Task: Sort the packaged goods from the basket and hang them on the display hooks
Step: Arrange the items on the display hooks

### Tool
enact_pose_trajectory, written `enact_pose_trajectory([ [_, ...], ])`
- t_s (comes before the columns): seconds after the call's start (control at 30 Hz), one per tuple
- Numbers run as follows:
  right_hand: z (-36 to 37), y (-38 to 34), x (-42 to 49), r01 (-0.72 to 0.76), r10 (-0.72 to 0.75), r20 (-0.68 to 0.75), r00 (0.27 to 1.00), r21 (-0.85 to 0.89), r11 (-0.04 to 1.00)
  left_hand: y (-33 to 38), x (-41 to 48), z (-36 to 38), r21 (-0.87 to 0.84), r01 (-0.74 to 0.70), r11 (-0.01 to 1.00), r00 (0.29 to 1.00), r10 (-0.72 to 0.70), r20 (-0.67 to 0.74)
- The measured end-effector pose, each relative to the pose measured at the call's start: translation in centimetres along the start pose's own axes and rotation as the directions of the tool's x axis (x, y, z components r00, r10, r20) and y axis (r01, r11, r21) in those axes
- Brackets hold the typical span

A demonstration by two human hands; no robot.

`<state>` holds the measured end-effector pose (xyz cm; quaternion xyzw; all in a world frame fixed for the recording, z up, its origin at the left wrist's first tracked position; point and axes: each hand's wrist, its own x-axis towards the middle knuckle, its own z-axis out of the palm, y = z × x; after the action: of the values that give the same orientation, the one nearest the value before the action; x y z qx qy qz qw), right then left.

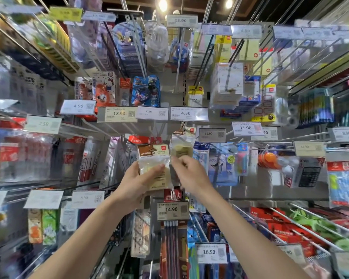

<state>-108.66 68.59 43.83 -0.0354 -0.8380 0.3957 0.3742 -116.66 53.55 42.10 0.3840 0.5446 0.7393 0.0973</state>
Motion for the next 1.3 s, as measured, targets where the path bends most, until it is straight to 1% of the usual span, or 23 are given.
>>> enact_pose_trajectory([
  [0.07, 0.6, -0.2, -0.9, -0.010, -0.013, 0.140, 0.990, 0.166, 0.986, 0.0, 0.0, 0.0, 0.008, -0.011, 1.000, 1.000, 0.011, 0.001],
  [0.1, 0.7, -0.3, -1.2, -0.024, -0.011, 0.158, 0.987, 0.219, 0.975, 0.0, 0.1, -0.1, 0.003, -0.010, 1.000, 1.000, 0.010, 0.002],
  [0.13, 0.7, -0.1, -1.1, -0.030, -0.011, 0.165, 0.986, 0.246, 0.969, 0.0, 0.1, -0.1, -0.002, -0.004, 1.000, 1.000, 0.004, 0.005],
  [0.23, 0.5, 0.3, -1.2, -0.035, -0.020, 0.212, 0.977, 0.252, 0.967, 0.0, 0.1, 0.1, -0.041, 0.013, 0.999, 1.000, -0.013, 0.009],
  [0.27, 0.5, 0.7, -1.1, -0.059, -0.007, 0.237, 0.971, 0.273, 0.960, 0.1, 0.1, 0.1, -0.052, 0.019, 0.998, 1.000, -0.019, 0.012],
  [0.37, 0.4, 1.0, -0.9, -0.080, -0.010, 0.225, 0.974, 0.388, 0.918, 0.2, 0.2, -0.1, -0.078, 0.032, 0.996, 0.999, -0.030, 0.019],
  [0.5, 0.2, 0.7, -0.7, -0.115, 0.044, 0.141, 0.989, 0.550, 0.827, 0.2, 0.2, -0.3, -0.109, 0.063, 0.992, 0.998, -0.063, 0.001],
  [0.67, -1.2, 0.5, 0.4, -0.011, 0.045, -0.048, 0.998, 0.559, 0.829, 0.1, 0.3, -0.2, -0.075, 0.083, 0.994, 0.996, -0.085, -0.028],
  [0.77, -2.0, 0.1, 1.2, 0.023, 0.037, -0.105, 0.994, 0.518, 0.855, 0.2, 0.2, -0.2, -0.075, 0.083, 0.994, 0.996, -0.085, -0.024],
  [0.83, -2.2, -0.1, 1.6, 0.039, 0.021, -0.118, 0.993, 0.484, 0.874, 0.3, 0.1, -0.2, -0.081, 0.085, 0.993, 0.996, -0.086, -0.017],
  [0.97, -2.4, -0.2, 2.5, 0.003, 0.063, -0.124, 0.990, 0.476, 0.880, 0.4, 0.0, -0.2, -0.075, 0.089, 0.993, 0.996, -0.091, -0.015],
  [1.1, -2.6, -0.4, 3.0, 0.006, 0.067, -0.138, 0.988, 0.468, 0.884, 0.3, 0.2, -0.3, -0.060, 0.100, 0.993, 0.995, -0.100, -0.007],
  [1.3, -2.3, -0.1, 3.3, -0.047, 0.120, -0.165, 0.979, 0.388, 0.920, 0.3, 0.2, -0.3, -0.056, 0.107, 0.993, 0.994, -0.109, -0.027],
])
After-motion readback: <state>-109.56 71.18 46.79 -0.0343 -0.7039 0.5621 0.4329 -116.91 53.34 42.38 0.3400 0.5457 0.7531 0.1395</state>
